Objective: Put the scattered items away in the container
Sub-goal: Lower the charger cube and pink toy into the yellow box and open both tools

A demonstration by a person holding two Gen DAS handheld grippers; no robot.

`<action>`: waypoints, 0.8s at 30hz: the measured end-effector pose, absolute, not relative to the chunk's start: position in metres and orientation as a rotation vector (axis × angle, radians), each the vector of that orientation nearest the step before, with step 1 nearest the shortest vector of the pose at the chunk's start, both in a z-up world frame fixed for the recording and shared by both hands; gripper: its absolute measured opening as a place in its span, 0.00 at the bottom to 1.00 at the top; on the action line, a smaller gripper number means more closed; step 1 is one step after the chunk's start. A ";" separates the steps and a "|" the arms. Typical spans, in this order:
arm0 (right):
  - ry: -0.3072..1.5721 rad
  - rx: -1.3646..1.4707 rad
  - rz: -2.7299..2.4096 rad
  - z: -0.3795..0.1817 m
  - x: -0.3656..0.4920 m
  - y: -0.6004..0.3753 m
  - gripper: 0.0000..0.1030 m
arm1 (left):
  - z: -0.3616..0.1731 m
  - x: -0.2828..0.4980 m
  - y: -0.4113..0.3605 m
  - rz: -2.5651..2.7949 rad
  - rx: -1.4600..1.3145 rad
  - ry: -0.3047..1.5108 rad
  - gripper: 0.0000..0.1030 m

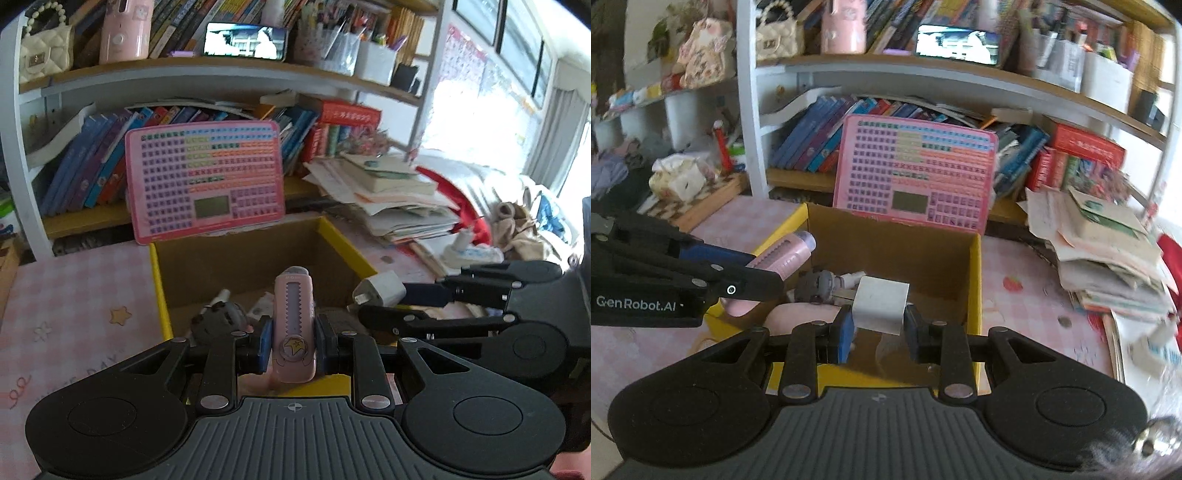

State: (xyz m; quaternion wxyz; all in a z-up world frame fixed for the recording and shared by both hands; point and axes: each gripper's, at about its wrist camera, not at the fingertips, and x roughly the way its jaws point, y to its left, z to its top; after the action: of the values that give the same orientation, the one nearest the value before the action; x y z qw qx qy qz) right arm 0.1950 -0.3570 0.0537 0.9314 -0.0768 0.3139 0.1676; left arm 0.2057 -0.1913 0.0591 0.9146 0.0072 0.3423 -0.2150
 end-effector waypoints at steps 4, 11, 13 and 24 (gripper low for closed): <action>0.704 -0.185 0.389 0.038 0.222 -0.353 0.27 | 0.046 0.223 -0.196 -0.407 0.059 0.745 0.22; 0.839 -0.260 0.473 0.014 0.268 -0.345 0.27 | 0.023 0.262 -0.206 -0.393 0.127 0.828 0.22; 0.882 -0.270 0.491 0.008 0.279 -0.344 0.27 | 0.018 0.274 -0.212 -0.400 0.147 0.852 0.22; 1.002 -0.312 0.540 -0.008 0.313 -0.333 0.27 | 0.002 0.313 -0.234 -0.431 0.274 0.929 0.22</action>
State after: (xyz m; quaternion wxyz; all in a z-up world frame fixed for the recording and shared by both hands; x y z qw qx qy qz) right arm 0.3126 -0.3332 -0.0076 0.8309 -0.1470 0.4723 0.2547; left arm 0.3126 -0.2345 0.0017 0.8628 0.1308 0.4430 -0.2056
